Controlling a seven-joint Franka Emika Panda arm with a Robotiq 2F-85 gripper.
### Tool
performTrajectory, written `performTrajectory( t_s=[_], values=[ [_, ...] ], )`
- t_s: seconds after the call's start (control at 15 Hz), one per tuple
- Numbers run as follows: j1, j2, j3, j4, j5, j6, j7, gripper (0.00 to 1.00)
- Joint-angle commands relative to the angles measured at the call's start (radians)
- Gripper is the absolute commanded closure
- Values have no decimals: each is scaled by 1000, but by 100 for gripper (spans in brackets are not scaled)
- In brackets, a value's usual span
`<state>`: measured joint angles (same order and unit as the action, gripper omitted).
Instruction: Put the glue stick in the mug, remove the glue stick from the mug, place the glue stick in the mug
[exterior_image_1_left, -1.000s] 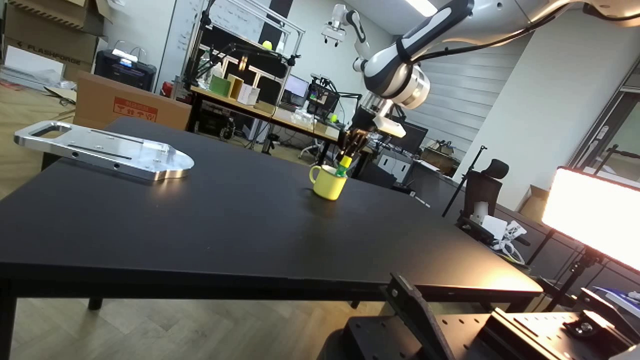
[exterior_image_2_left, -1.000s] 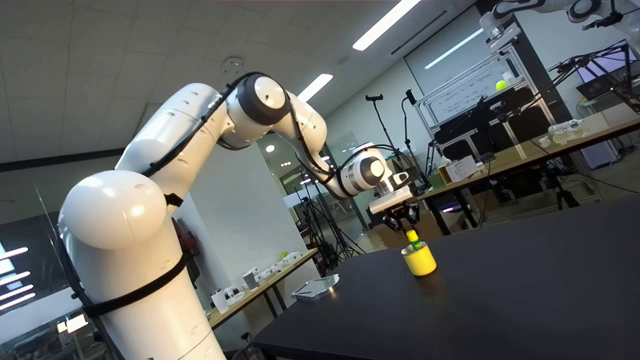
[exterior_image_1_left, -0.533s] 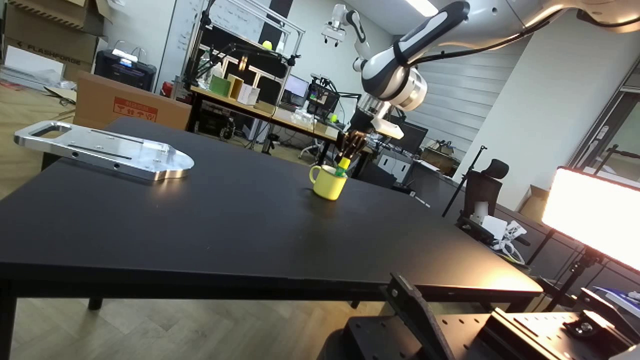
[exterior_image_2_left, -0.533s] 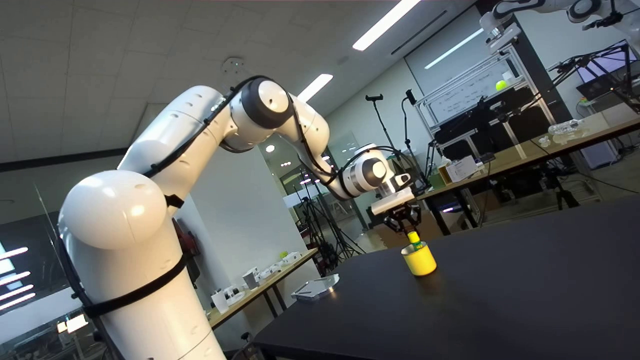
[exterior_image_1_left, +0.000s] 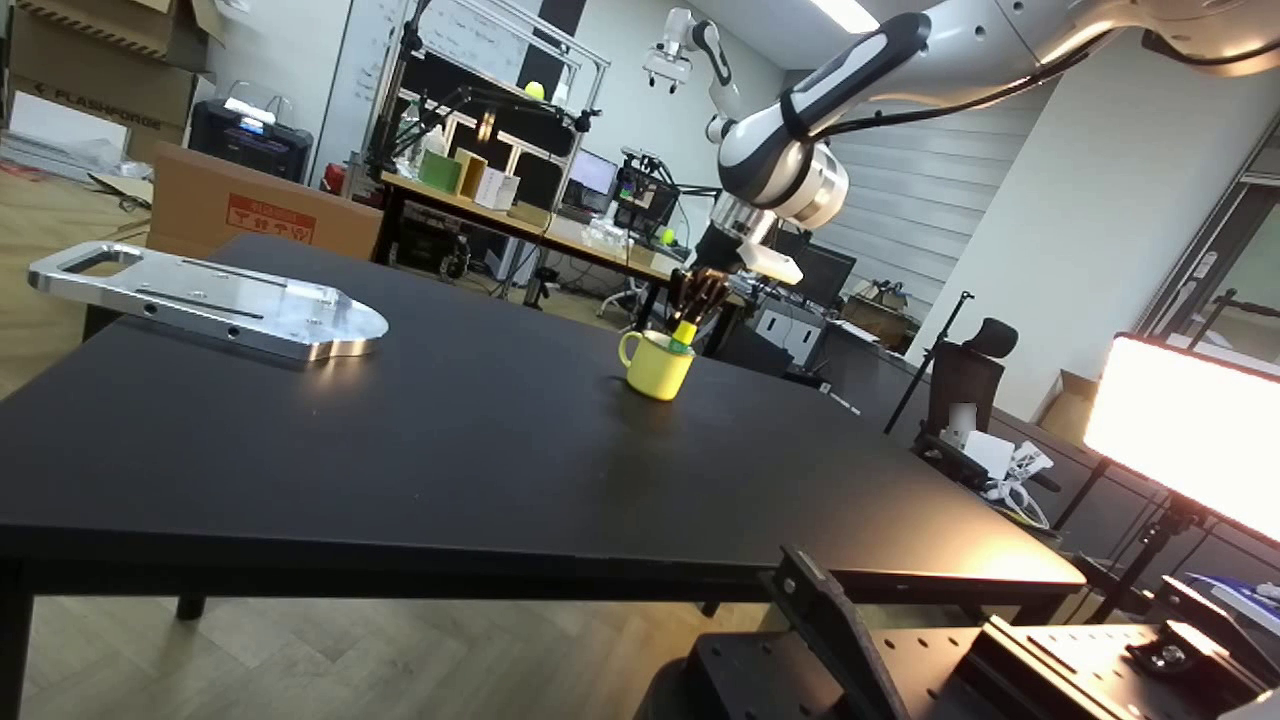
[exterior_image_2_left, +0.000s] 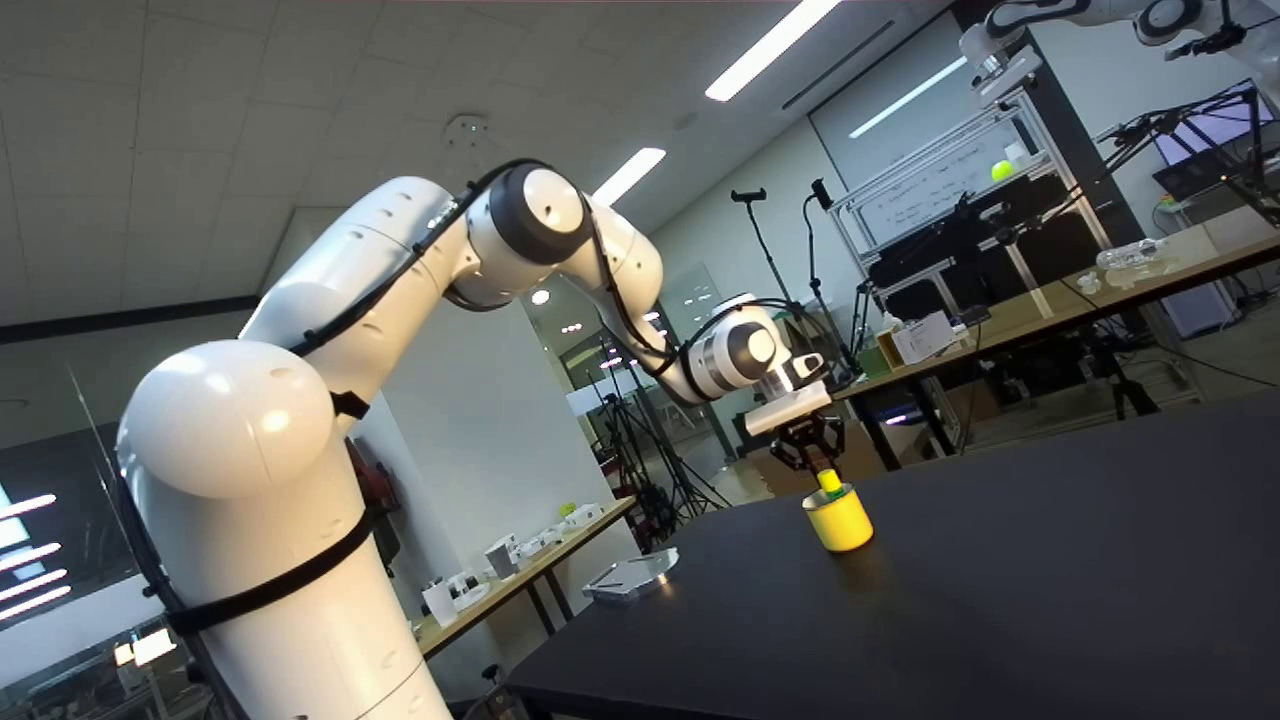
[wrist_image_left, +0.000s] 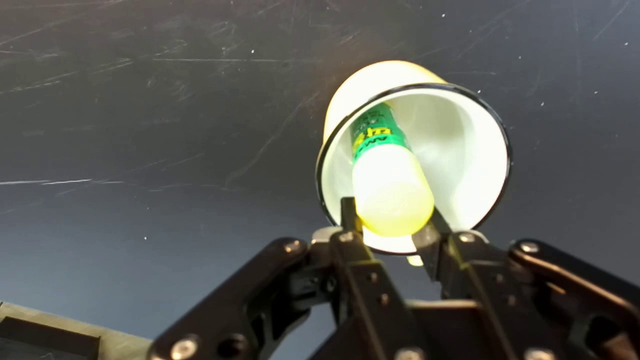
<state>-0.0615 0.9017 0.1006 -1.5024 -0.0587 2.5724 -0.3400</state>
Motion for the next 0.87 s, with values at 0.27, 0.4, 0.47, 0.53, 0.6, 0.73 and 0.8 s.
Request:
performTrajectory(
  t_s=[0.27,0.4,0.47,0.53,0.6,0.73,0.8],
  values=[
    [12,-3,-3,37,-6,-13,14,24],
    [14,-30,-4,18,-7,3,17,10],
    [15,-44,-4,7,-7,12,19,5],
    [19,-63,-8,-9,-9,18,25,0],
    [18,-83,-5,-26,-6,18,26,0],
    [12,-39,2,21,-4,13,5,1],
    [13,-48,2,16,-4,12,5,0]
  ],
)
